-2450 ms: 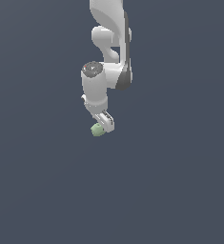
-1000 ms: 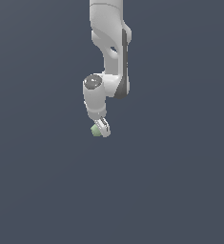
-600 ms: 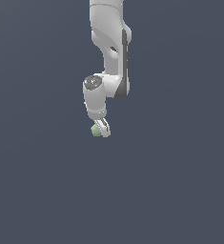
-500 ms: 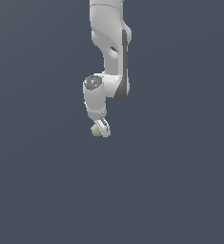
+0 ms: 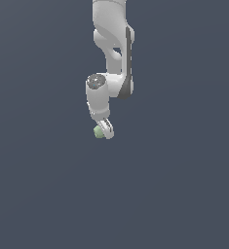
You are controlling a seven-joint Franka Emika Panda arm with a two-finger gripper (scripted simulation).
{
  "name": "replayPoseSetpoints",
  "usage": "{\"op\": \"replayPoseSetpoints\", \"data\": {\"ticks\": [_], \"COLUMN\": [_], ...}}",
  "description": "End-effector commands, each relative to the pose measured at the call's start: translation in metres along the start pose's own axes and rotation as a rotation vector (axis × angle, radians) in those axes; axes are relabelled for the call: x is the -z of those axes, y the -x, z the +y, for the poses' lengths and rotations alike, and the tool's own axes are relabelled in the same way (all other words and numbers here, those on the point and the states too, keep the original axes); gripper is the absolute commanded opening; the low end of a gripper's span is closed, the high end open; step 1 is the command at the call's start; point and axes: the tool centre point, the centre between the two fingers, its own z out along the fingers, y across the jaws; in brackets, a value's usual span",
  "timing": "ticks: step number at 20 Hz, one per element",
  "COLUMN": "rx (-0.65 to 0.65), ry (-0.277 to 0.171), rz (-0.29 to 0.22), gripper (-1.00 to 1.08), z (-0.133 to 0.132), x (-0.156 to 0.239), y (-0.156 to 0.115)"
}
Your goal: Pick up the object and move it to a goal position.
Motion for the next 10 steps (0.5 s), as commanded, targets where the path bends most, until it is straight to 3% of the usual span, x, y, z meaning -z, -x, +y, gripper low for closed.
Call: {"op": "replayPoseSetpoints", "data": {"ticks": [1, 10], "rx": [0.0, 0.0], "ry": [-0.001, 0.0], "rz": [0.0, 0.001], "gripper": [-1.0, -1.0], "z": [-0.002, -0.011], "x": [0.009, 0.066], "y": [0.004, 0.031]}}
